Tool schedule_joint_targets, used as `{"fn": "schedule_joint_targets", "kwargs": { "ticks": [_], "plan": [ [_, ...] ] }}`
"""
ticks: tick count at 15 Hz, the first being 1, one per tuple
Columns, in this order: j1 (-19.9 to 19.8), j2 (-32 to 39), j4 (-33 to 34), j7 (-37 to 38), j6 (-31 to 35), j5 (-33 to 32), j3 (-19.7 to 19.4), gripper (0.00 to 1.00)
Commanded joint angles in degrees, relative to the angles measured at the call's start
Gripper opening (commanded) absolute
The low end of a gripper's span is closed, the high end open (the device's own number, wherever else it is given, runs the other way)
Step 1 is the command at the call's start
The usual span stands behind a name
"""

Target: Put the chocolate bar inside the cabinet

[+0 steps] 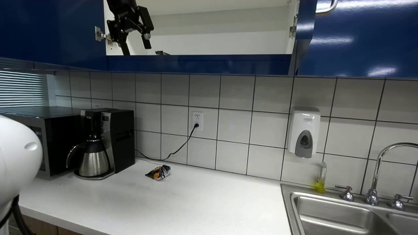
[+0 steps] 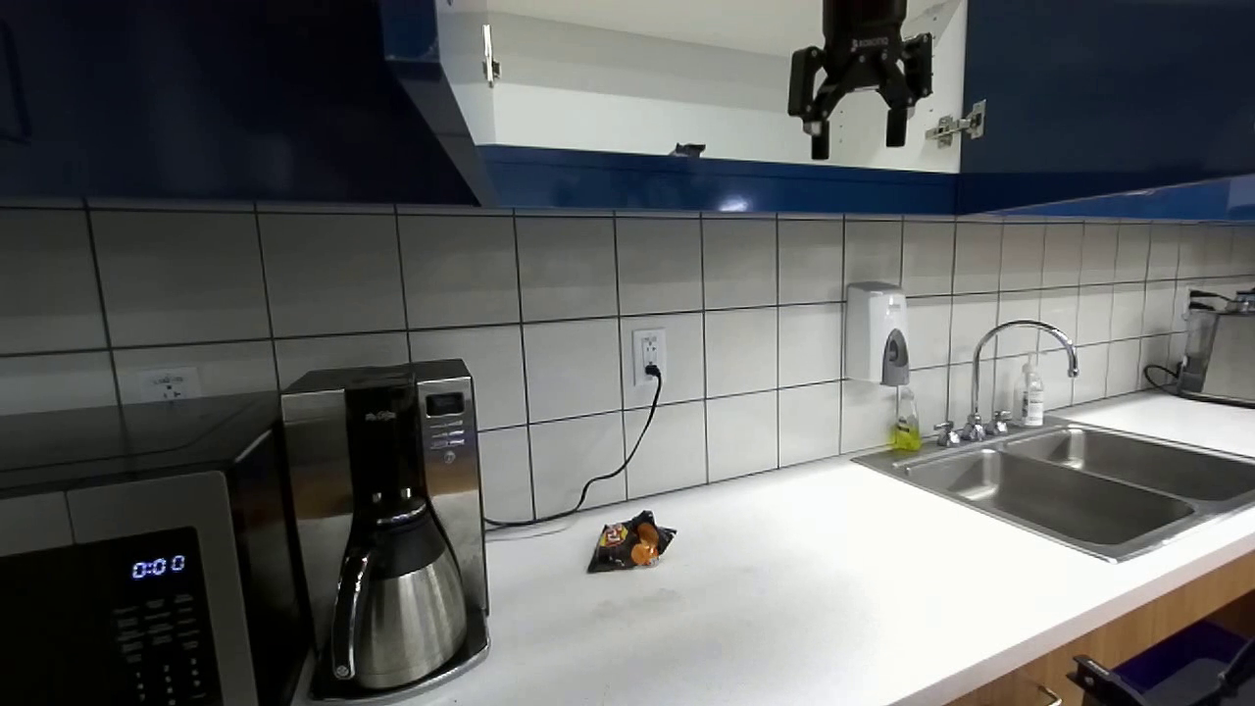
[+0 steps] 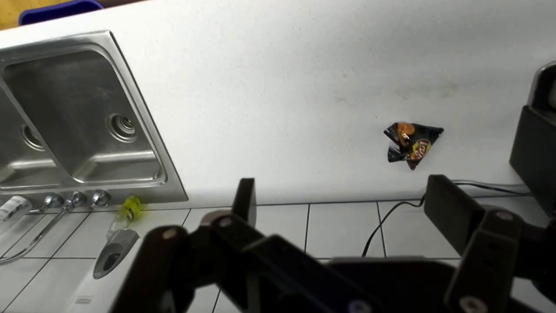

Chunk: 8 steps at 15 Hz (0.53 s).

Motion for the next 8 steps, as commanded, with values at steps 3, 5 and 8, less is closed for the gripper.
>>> {"fn": "schedule_joint_targets", "kwargs": {
  "ticks": [3,5,8],
  "plan": [
    [-1.36,-6.49,-9.64,-3.8,0.27,0.55,-0.4,1.0],
    [-1.73,-4.44,-7.91,-2.56,0.06,0.85,0.38,1.0],
    [-1.72,-5.65,-9.84,-2.82,0.08,0.85,0.31,1.0]
  ]
}}
